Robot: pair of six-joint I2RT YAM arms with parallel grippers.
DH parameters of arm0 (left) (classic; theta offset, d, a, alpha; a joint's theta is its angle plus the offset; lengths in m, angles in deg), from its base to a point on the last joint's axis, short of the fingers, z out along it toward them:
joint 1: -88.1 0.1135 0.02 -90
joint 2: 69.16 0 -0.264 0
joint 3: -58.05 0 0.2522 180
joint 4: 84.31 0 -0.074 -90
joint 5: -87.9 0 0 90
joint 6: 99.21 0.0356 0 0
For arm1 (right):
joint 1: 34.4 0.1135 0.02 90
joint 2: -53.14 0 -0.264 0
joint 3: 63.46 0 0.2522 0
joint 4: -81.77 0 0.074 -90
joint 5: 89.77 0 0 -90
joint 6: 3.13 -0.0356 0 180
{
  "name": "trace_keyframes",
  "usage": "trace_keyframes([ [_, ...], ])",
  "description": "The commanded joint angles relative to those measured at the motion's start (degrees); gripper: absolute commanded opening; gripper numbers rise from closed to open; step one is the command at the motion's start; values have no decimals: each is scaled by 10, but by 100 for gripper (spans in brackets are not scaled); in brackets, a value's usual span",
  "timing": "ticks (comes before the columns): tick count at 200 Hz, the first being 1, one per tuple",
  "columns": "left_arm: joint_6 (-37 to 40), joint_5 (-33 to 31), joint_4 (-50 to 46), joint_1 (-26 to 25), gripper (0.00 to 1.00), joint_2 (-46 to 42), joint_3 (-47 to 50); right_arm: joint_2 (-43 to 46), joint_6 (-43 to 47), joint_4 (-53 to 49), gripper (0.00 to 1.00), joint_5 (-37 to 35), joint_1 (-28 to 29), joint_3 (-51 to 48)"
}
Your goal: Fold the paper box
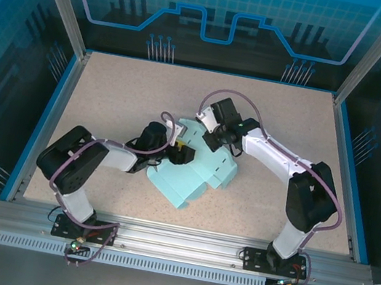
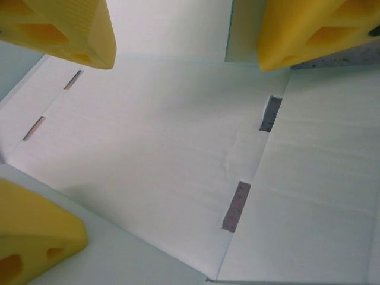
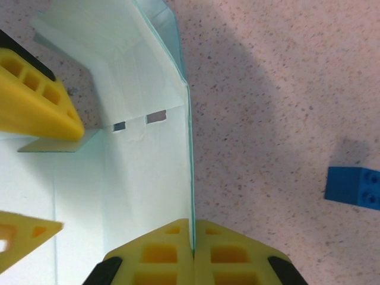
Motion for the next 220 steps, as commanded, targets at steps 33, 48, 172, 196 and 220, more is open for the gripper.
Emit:
trace_keyframes([
  [33,-13,26,-42,35,70,-83,3,27,50,38,0,-34,1,-18],
  [48,-9,29,-55,47,69,-96,0,25,63,43,0,-51,6,-18],
  [172,-66,152,-21,111,65,3,-120,14,80,52,0,-49,16,-16],
  [196,-68,156,-25,112,67,21,-142,16,81,52,0,-47,16,-16],
  [220,-75,161,-15,112,69,31,-153,18,80,52,0,-44,16,-19],
])
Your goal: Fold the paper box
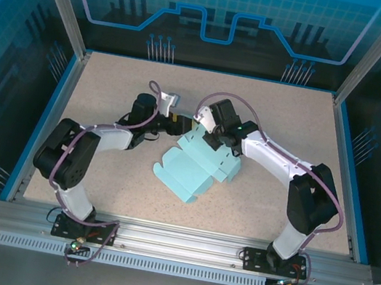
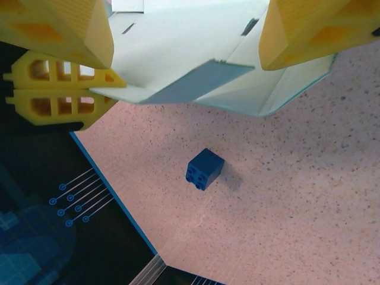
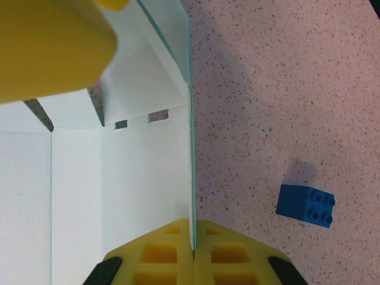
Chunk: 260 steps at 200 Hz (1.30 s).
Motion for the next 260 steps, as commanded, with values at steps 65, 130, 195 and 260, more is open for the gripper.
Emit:
trace_keyframes([
  [65,-53,80,76,4,61,25,-24,7,-12,5,0,11,4,8],
  [130,-106,105,142,2,50,25,13,0,-37,-3,0,12,3,30],
  [195,-91,72,111,-15,49,17,31,-5,-61,-1,0,12,3,44],
  [260,-81,60,95,-27,50,16,27,-18,-61,5,0,22,7,44],
])
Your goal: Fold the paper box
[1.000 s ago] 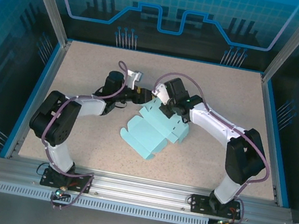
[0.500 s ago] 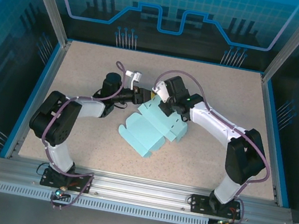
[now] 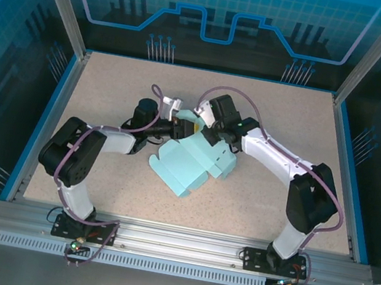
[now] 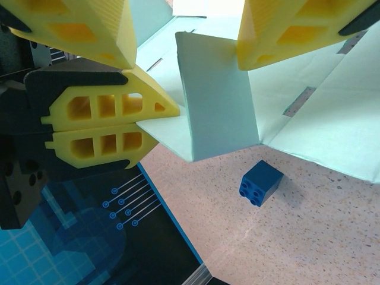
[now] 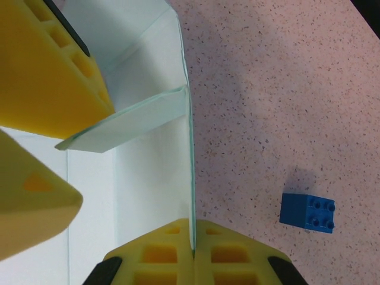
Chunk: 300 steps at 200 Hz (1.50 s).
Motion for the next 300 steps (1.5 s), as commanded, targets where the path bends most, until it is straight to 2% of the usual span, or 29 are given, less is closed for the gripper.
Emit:
trace_keyframes([
  [1,13,-5,-13,-5,50,-6,-3,-9,-5,10,0,11,7,12],
  [47,63,-80,-100,2,58,-54,15,-1,48,11,0,-35,5,-6],
  [111,89,-115,-193,26,61,-154,60,-3,116,52,0,-122,25,-29],
  [155,99,-218,-328,66,62,-201,37,-4,188,117,0,-178,50,-63],
  [180,106,-270,-391,80,61,-176,-9,-4,231,168,0,-200,69,-85],
  [218,122,-295,-453,96,56,-93,-92,-8,286,235,0,-229,95,-111],
  [270,142,-282,-512,101,50,5,-172,-13,328,278,0,-244,103,-133],
  [300,147,-248,-520,100,50,39,-194,-10,348,298,0,-240,105,-150],
])
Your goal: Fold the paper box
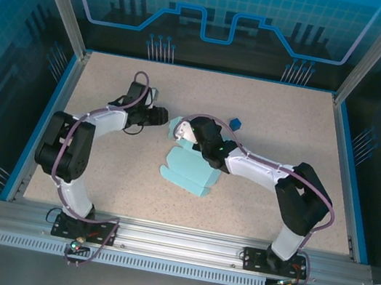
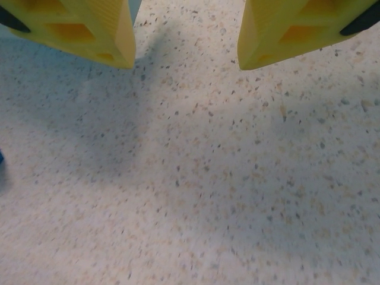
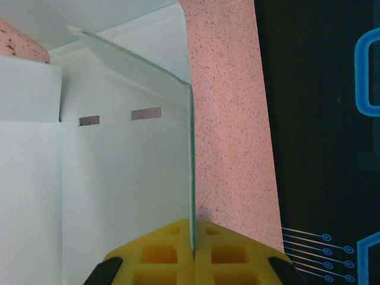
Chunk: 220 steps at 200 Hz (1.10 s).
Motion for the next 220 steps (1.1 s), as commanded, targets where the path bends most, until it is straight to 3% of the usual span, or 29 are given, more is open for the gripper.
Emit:
trace_keyframes([
  [1,18,31,-34,4,50,25,-32,-4,35,40,0,-9,10,-15],
  [63,17,66,4,-9,50,47,-22,-11,66,79,0,-12,10,-40],
  [150,11,83,68,-28,50,-11,67,-18,129,157,0,-36,18,-77],
  [220,51,136,121,-42,51,-29,104,-5,115,151,0,-19,9,-79],
])
